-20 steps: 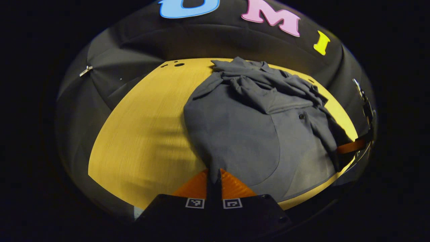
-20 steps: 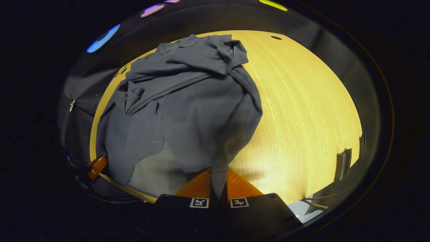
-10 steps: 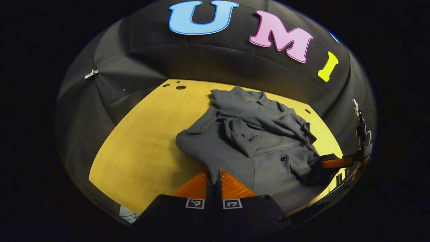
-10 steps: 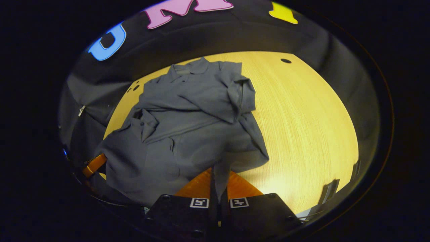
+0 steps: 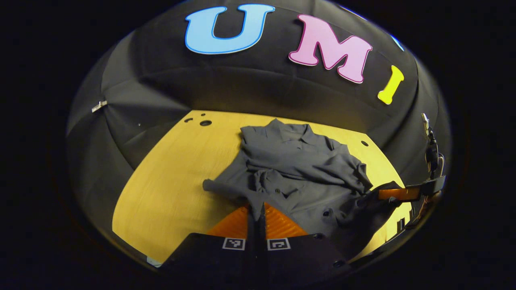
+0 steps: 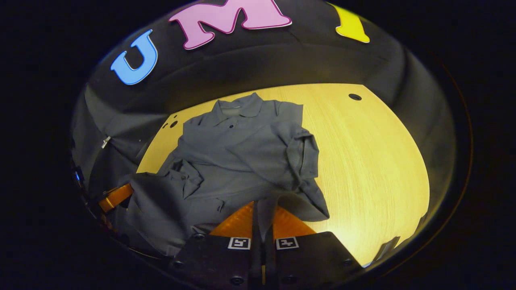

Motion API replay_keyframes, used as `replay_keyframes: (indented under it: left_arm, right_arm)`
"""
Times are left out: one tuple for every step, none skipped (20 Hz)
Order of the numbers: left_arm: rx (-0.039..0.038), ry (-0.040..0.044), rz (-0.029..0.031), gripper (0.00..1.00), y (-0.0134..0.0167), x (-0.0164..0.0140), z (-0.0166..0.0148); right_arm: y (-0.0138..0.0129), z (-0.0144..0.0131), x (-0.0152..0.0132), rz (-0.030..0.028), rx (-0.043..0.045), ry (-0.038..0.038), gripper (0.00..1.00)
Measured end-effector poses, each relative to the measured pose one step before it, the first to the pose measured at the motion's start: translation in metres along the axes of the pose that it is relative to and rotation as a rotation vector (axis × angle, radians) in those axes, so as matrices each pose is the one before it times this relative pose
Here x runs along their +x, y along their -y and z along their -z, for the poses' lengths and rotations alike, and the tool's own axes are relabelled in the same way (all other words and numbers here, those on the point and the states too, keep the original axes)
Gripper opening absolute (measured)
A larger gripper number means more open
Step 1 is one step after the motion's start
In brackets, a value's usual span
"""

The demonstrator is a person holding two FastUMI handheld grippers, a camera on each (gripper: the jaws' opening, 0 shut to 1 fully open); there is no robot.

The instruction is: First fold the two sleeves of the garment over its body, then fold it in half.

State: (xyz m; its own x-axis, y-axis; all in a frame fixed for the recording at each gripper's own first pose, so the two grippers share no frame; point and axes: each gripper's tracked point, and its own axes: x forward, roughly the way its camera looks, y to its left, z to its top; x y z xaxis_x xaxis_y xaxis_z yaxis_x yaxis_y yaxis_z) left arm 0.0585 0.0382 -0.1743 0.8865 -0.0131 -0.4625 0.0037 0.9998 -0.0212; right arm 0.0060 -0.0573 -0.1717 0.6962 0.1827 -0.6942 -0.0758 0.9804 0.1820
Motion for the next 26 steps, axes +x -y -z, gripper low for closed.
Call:
replay_keyframes:
  left_arm:
    - [0.00790,0.01206,-0.00209,0.05,0.00151,0.00118,-0.00637]
    - [0.00682,0.01530,-0.00200,0.06,-0.00061,0.00225,-0.00923]
    - [0.00121,0.01386,0.00113,0.06,-0.00060,0.00415,-0.00853]
    - [-0.00548,0.00710,0.00254,0.06,0.00018,0.00353,-0.00783]
    - [0.00095,0.00666,-0.00704,0.06,-0.00162,0.00504,-0.00708]
    - [0.01298,0.01002,-0.01343,0.06,-0.00234,0.00449,-0.00796]
    - [0.01426,0.01792,-0.00435,0.05,0.00074,0.00719,-0.01029]
    - [0.00112,0.01502,0.00322,0.05,0.00336,0.00681,-0.00916]
    - [-0.01199,0.00764,0.00795,0.06,0.00429,0.00505,-0.00655]
    - [-0.01651,0.00591,0.00932,0.06,0.00482,0.00627,-0.00764]
    - [-0.01037,0.00643,0.00498,0.05,0.00102,0.00816,-0.00638]
    - [-0.00152,0.00698,0.00177,0.05,0.00031,0.00885,-0.00750]
    - [0.00599,0.00741,0.00104,0.05,-0.00084,0.00922,-0.00784]
    - [0.00950,0.00873,0.00003,0.06,-0.00009,0.00842,-0.00824]
    - [0.01030,0.00855,-0.00102,0.06,-0.00087,0.00839,-0.00719]
    - [0.01162,0.01048,-0.00093,0.05,-0.00236,0.00978,-0.00779]
    - [-0.00213,0.00268,-0.00600,0.05,-0.00420,0.01223,-0.00480]
    - [-0.01320,-0.00175,0.00335,0.05,-0.00135,0.01122,-0.00503]
    - [-0.01445,-0.00506,-0.00462,0.05,-0.00209,0.01149,-0.00343]
    - [-0.01448,-0.00244,-0.00415,0.05,-0.00335,0.01161,-0.00326]
    - [-0.01230,-0.00113,-0.00309,0.05,-0.00229,0.01174,-0.00347]
    - [-0.01394,-0.00120,-0.00372,0.05,-0.00368,0.01024,-0.00267]
    - [-0.01592,0.00007,0.00134,0.05,-0.00196,0.01183,-0.00122]
    - [-0.01159,-0.00594,0.00001,0.06,-0.00213,0.01068,-0.00055]
    - [-0.00967,-0.00680,-0.00250,0.05,-0.00271,0.01099,0.00074]
    - [-0.00760,-0.00248,-0.00148,0.05,-0.00200,0.01052,-0.00113]
  right_arm:
    - [0.00164,-0.00900,0.00023,0.00174,0.00021,0.01686,0.08]
    - [0.00109,-0.01207,0.00073,0.00296,-0.00156,0.02013,0.08]
    - [0.00174,-0.01155,0.00205,0.00216,-0.00288,0.02068,0.08]
    - [0.00202,-0.01168,0.00225,0.00250,-0.00096,0.01998,0.08]
    - [0.00147,-0.01012,0.00260,-0.00127,0.00157,0.01243,0.08]
    - [0.00024,-0.01051,0.00370,-0.00062,0.00102,0.01185,0.08]
    - [0.00152,-0.00917,0.00466,0.00085,-0.00072,0.01446,0.08]
    - [0.00105,-0.00806,0.00558,0.00021,-0.00452,0.01028,0.08]
    - [0.00089,-0.00703,0.00479,0.00297,-0.01007,0.00859,0.08]
    - [0.00078,-0.00740,0.00517,0.00022,-0.01067,0.00945,0.08]
    - [0.00019,-0.00706,0.00510,-0.00072,-0.00761,0.01021,0.08]
    - [-0.00011,-0.00789,0.00540,-0.00027,-0.00880,0.01049,0.08]
    - [0.00136,-0.00958,0.00542,0.00363,-0.01534,0.01352,0.08]
    - [0.00206,-0.00739,0.00618,0.00344,-0.01609,0.01150,0.08]
    - [0.00178,-0.00900,0.00622,0.00275,-0.01371,0.01122,0.08]
    - [0.00139,-0.00883,0.00718,0.00027,-0.00615,0.01305,0.08]
    - [0.00109,-0.00818,0.00717,-0.00001,-0.00254,0.01172,0.08]
    - [0.00151,-0.00767,0.00766,0.00133,-0.00216,0.01167,0.08]
    - [0.00238,-0.00706,0.00769,0.00559,-0.00308,0.01014,0.08]
    - [0.00219,-0.00524,0.00711,0.00658,-0.00103,0.00867,0.08]
    - [0.00273,-0.00451,0.00673,0.00582,0.00018,0.00518,0.08]
    - [0.00154,-0.00448,0.00680,0.00509,0.00401,0.00674,0.08]
    - [0.00137,-0.00334,0.00714,0.00430,0.00463,0.00656,0.08]
    - [0.00152,-0.00230,0.00627,0.00466,0.00226,0.00205,0.08]
    - [0.00240,-0.00208,0.00762,0.00428,-0.00140,0.00055,0.08]
    - [0.00317,-0.00311,0.00793,0.00698,-0.00141,0.00145,0.08]
